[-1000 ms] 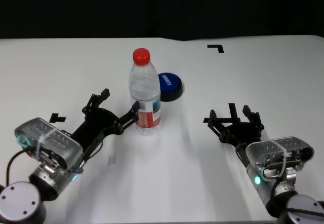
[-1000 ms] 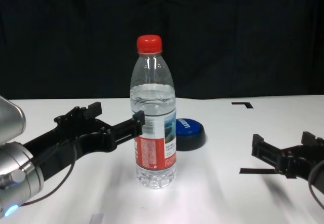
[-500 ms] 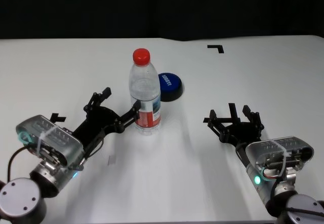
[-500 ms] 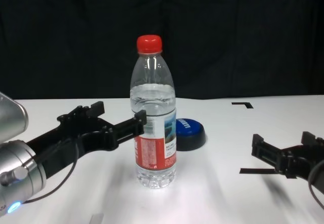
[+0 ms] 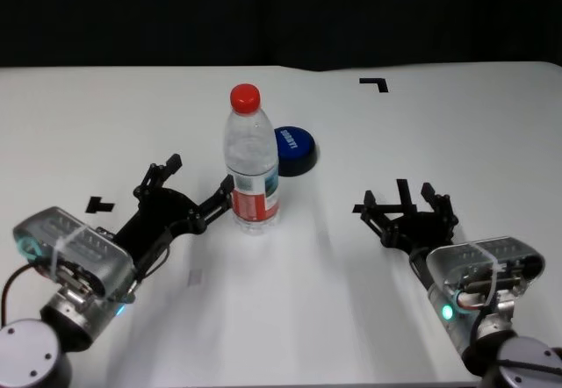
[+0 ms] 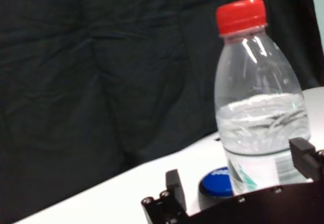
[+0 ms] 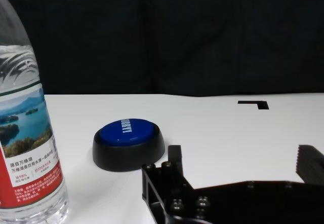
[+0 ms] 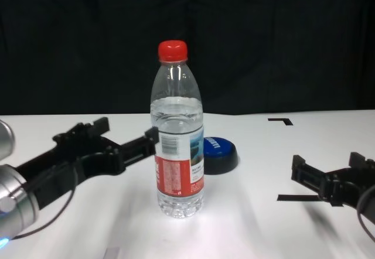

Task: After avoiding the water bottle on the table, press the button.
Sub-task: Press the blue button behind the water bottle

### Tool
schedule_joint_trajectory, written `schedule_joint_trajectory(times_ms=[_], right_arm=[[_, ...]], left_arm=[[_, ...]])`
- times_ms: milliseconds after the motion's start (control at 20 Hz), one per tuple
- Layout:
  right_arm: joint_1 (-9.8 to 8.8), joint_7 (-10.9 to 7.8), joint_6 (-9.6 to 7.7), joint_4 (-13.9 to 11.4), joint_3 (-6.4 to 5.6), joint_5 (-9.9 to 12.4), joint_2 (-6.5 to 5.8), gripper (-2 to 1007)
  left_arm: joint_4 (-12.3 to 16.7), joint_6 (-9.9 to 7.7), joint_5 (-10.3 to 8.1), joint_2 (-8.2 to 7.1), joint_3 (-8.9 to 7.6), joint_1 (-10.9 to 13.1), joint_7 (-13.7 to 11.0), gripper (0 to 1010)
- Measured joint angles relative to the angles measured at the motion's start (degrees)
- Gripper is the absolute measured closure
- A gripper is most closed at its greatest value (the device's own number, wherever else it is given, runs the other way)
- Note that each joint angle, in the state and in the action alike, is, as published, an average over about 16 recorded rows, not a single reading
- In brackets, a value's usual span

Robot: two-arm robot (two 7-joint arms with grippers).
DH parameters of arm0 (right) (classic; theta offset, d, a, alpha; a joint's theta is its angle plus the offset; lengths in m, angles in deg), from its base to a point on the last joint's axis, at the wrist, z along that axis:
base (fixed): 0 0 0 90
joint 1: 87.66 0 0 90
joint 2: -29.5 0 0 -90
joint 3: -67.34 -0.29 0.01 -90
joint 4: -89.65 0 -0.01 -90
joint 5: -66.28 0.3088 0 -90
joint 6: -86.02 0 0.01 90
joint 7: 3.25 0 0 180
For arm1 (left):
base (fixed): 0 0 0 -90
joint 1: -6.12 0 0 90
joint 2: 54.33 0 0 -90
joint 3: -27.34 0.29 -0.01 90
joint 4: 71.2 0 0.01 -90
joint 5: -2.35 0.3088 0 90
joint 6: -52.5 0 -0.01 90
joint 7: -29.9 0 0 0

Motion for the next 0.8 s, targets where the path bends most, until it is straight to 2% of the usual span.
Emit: schedule_joint_trajectory(times_ms=[400,800], right_arm=[[0.00,0.00,0.00,0.0,0.00,0.0,0.00,2],[0.00,0.00,0.00,0.0,0.00,0.0,0.00,3]], left_arm=[[4.6,0.01,1.19,0.07,-3.00,4.8,2.8,7],[8.6,-0.25,3.07,0.88,-6.26,9.3,5.3,7]])
